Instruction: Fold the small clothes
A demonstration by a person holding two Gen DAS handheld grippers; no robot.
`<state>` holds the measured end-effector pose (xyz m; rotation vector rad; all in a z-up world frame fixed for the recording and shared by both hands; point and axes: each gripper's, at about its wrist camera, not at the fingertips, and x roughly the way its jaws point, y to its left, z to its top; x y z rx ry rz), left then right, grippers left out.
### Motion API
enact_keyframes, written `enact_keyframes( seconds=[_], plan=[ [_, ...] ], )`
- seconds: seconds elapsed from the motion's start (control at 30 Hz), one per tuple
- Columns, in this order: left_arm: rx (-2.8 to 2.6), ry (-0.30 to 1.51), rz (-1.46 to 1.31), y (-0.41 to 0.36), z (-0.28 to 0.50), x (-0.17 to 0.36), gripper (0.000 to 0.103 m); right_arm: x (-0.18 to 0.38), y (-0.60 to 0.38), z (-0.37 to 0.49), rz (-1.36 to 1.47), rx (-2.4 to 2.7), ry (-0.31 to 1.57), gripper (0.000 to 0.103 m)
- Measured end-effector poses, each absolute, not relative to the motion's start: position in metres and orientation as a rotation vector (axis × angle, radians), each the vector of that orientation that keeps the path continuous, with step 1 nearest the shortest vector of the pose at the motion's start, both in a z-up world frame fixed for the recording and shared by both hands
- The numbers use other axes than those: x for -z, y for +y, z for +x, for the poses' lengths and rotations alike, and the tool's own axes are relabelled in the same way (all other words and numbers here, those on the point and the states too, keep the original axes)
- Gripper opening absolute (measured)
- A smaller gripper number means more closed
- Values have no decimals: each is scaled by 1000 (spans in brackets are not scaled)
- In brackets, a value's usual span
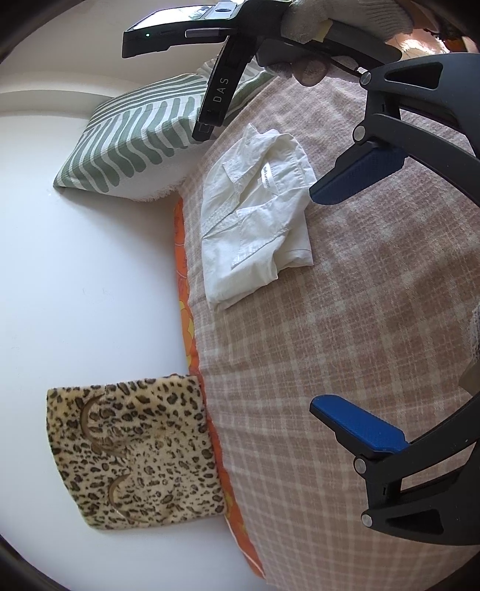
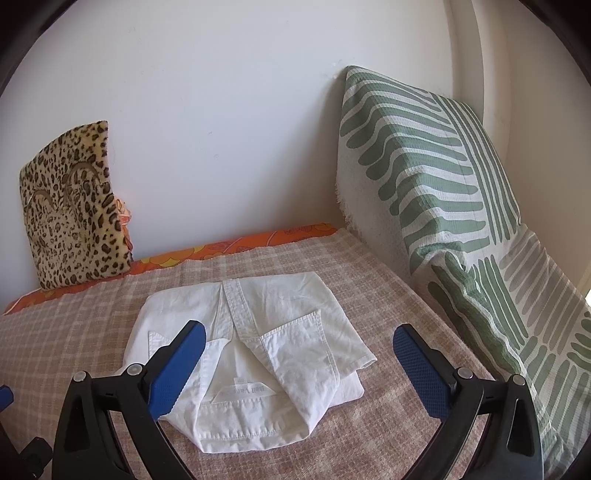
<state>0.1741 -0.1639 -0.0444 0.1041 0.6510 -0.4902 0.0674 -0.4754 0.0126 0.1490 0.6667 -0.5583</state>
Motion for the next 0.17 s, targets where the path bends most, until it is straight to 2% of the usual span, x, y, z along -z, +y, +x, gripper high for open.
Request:
enact_keyframes(
  seconds=[0.17],
  plan=[
    [505,656,98,-157,172,42,102,-13,-474,65,154,560,669,103]
  ],
)
